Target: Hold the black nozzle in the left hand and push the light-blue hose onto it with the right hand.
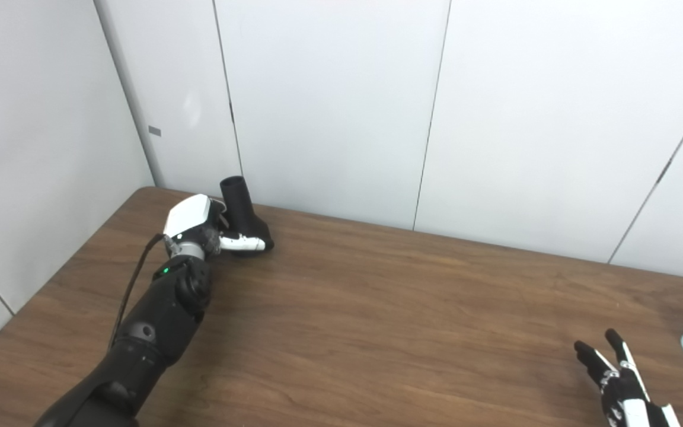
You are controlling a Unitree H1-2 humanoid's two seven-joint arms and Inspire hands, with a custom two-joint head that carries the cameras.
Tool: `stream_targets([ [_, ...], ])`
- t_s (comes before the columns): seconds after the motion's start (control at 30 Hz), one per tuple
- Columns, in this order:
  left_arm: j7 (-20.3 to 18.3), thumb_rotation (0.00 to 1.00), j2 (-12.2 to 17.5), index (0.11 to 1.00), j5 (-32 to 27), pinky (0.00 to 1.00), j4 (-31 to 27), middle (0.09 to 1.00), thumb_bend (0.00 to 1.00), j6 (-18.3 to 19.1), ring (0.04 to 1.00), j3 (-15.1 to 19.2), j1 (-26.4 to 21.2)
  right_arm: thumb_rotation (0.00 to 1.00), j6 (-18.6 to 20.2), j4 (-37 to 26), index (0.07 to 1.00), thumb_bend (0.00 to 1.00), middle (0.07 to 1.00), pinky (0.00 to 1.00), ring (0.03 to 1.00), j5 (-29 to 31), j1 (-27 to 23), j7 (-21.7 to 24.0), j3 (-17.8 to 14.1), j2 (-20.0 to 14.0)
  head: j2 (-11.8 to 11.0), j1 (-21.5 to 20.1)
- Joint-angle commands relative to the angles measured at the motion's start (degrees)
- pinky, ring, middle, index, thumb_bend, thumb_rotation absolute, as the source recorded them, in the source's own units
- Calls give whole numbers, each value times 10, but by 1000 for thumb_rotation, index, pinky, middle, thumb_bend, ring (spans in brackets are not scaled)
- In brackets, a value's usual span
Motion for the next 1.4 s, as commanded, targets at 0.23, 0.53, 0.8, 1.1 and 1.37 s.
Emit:
stream_targets([
  [0.23,-30,0,-5,467,2,477,-85,526,502,21,436,-13,40,1000,-16,36,986,496,861,924,889,-26,40,-8,9,1,6,-18],
  [0.53,9,0,-36,506,26,408,-229,516,499,-10,389,-20,133,991,-4,35,977,519,852,919,886,-30,35,-11,10,15,10,-43],
  [0.8,21,0,-69,515,85,347,-333,439,497,-35,357,-58,195,999,-13,44,983,500,850,906,875,-50,25,-20,19,25,16,-71],
  [1.1,18,0,-106,503,145,344,-385,420,499,-72,382,-106,243,1000,-18,65,958,509,839,929,877,-99,5,-49,27,38,27,-115],
  [1.37,-12,0,-134,494,180,421,-407,449,504,-89,418,-149,277,1000,3,61,957,480,833,922,860,-116,-7,-67,32,58,39,-147],
])
